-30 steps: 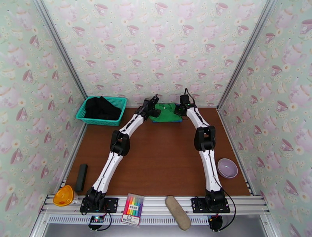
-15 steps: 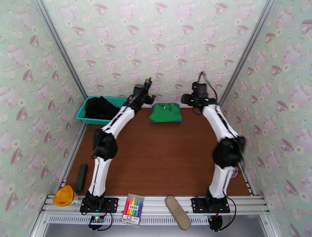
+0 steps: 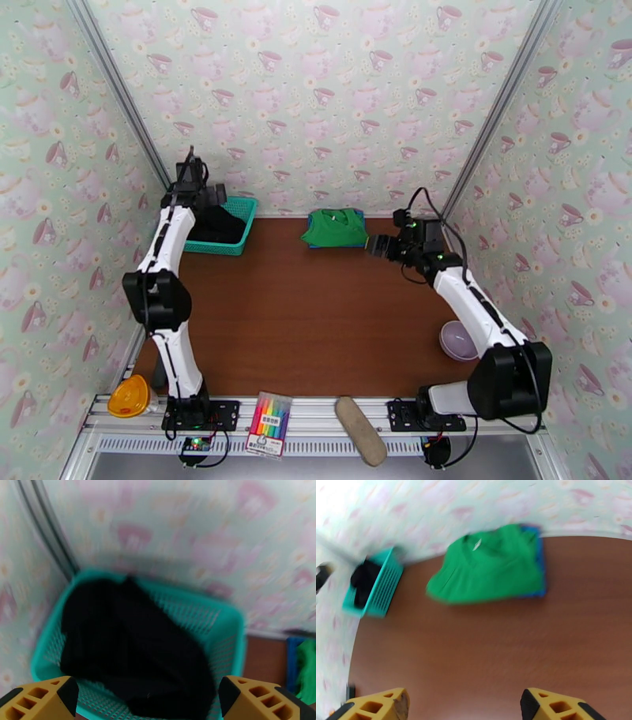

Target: Fold and stack the mixed laundry pile

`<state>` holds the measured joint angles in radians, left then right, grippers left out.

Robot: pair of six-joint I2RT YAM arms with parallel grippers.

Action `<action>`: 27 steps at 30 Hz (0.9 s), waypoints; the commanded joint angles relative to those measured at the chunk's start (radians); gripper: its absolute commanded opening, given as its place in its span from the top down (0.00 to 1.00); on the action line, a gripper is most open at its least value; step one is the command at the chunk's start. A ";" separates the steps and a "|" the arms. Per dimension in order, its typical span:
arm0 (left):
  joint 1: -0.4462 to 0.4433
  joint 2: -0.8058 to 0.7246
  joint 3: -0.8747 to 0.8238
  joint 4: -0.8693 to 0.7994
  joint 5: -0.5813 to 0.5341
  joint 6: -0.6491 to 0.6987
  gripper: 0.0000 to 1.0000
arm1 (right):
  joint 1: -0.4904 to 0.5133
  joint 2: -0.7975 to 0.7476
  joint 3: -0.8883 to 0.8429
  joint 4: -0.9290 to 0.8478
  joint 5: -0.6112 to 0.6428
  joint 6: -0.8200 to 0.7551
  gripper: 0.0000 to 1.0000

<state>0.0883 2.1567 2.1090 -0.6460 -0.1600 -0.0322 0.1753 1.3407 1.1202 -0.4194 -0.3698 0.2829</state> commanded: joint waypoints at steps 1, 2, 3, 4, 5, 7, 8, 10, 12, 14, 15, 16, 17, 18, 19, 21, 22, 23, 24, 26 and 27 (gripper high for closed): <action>0.021 0.052 0.011 0.026 0.021 -0.035 0.00 | 0.029 -0.043 -0.075 0.015 0.037 -0.020 0.20; 0.024 0.073 0.008 0.054 0.020 -0.017 0.00 | 0.039 -0.041 -0.099 0.025 0.042 -0.011 0.20; 0.024 0.095 0.009 0.086 0.009 0.007 0.00 | 0.050 -0.035 -0.125 0.044 0.044 -0.001 0.19; 0.024 0.121 0.016 0.111 -0.008 0.026 0.00 | 0.060 -0.022 -0.150 0.064 0.047 0.009 0.19; 0.022 0.147 0.031 0.123 -0.031 0.031 0.00 | 0.070 -0.008 -0.169 0.080 0.049 0.017 0.19; 0.024 0.223 0.096 0.117 -0.089 0.035 0.00 | 0.092 0.033 -0.194 0.108 0.058 0.033 0.18; 0.023 0.262 0.135 0.105 -0.117 0.035 0.00 | 0.101 0.059 -0.198 0.114 0.064 0.036 0.18; 0.024 0.352 0.227 0.078 -0.170 0.038 0.00 | 0.117 0.121 -0.190 0.113 0.078 0.047 0.17; 0.024 0.431 0.309 0.047 -0.177 0.056 0.00 | 0.129 0.173 -0.181 0.117 0.093 0.055 0.17; 0.023 0.487 0.365 0.032 -0.192 0.061 0.00 | 0.137 0.218 -0.168 0.125 0.092 0.064 0.16; 0.023 0.502 0.368 0.039 -0.193 0.063 0.00 | 0.141 0.238 -0.159 0.123 0.094 0.068 0.17; 0.025 0.516 0.394 0.026 -0.187 0.066 0.00 | 0.145 0.254 -0.148 0.120 0.097 0.068 0.16; 0.025 0.528 0.419 0.012 -0.188 0.061 0.00 | 0.150 0.264 -0.139 0.115 0.100 0.068 0.16; 0.026 0.532 0.428 0.011 -0.183 0.056 0.00 | 0.155 0.274 -0.129 0.109 0.105 0.068 0.16; 0.030 0.532 0.431 0.004 -0.167 0.049 0.00 | 0.158 0.284 -0.121 0.102 0.110 0.067 0.16; 0.038 0.544 0.462 -0.036 -0.145 0.019 0.00 | 0.164 0.292 -0.105 0.089 0.115 0.065 0.16; 0.040 0.555 0.488 -0.071 -0.141 0.000 0.01 | 0.165 0.295 -0.098 0.084 0.115 0.065 0.16; 0.045 0.563 0.510 -0.100 -0.131 -0.013 0.02 | 0.165 0.296 -0.093 0.079 0.117 0.065 0.17; 0.048 0.571 0.525 -0.124 -0.113 -0.026 0.04 | 0.165 0.293 -0.089 0.073 0.116 0.065 0.17; 0.050 0.573 0.528 -0.150 -0.088 -0.036 0.07 | 0.165 0.288 -0.079 0.062 0.117 0.061 0.17; 0.050 0.574 0.528 -0.161 -0.084 -0.047 0.09 | 0.165 0.283 -0.075 0.053 0.119 0.058 0.17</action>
<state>0.1291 2.7129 2.6099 -0.7300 -0.2852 -0.0368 0.3347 1.6306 1.0142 -0.3294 -0.2718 0.3367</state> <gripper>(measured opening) 0.919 0.831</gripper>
